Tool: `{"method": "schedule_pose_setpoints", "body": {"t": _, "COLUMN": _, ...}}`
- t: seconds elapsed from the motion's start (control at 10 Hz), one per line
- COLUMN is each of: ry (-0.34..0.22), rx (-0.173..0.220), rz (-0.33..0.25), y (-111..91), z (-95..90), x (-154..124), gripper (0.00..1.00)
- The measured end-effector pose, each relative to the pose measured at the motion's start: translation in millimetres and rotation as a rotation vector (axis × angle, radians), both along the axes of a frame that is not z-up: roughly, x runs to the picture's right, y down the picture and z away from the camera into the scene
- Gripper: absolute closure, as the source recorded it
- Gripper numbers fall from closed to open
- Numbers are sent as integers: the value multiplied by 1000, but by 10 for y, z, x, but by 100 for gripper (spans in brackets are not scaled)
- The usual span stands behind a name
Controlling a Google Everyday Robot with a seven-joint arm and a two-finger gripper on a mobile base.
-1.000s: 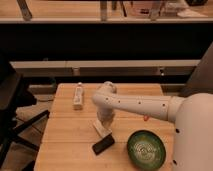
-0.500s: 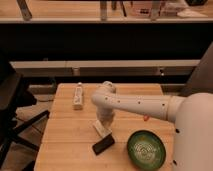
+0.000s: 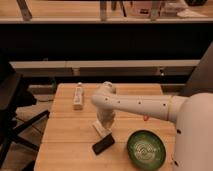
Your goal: Wipe the white sponge on the table
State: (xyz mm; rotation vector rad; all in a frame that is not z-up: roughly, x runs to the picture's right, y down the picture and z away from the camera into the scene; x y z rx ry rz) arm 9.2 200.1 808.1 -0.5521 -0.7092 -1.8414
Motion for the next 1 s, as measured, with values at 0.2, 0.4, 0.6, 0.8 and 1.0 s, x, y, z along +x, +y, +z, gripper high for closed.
{"method": "schedule_pose_setpoints", "body": {"t": 0.2, "ry": -3, "rx": 19, "rz": 13, "y": -37, "z": -17, "x": 23, "gripper": 77}}
{"method": "schedule_pose_setpoints", "body": {"t": 0.4, "ry": -33, "rx": 28, "rz": 0, "y": -63, "z": -29, "x": -17, "gripper": 57}}
{"method": "schedule_pose_setpoints", "body": {"t": 0.6, "ry": -71, "rx": 28, "rz": -30, "y": -52, "z": -39, "x": -83, "gripper": 36}}
{"method": "schedule_pose_setpoints", "body": {"t": 0.8, "ry": -94, "rx": 30, "rz": -58, "y": -36, "z": -36, "x": -128, "gripper": 21}}
{"method": "schedule_pose_setpoints", "body": {"t": 1.0, "ry": -109, "rx": 29, "rz": -82, "y": -5, "z": -29, "x": -167, "gripper": 20}}
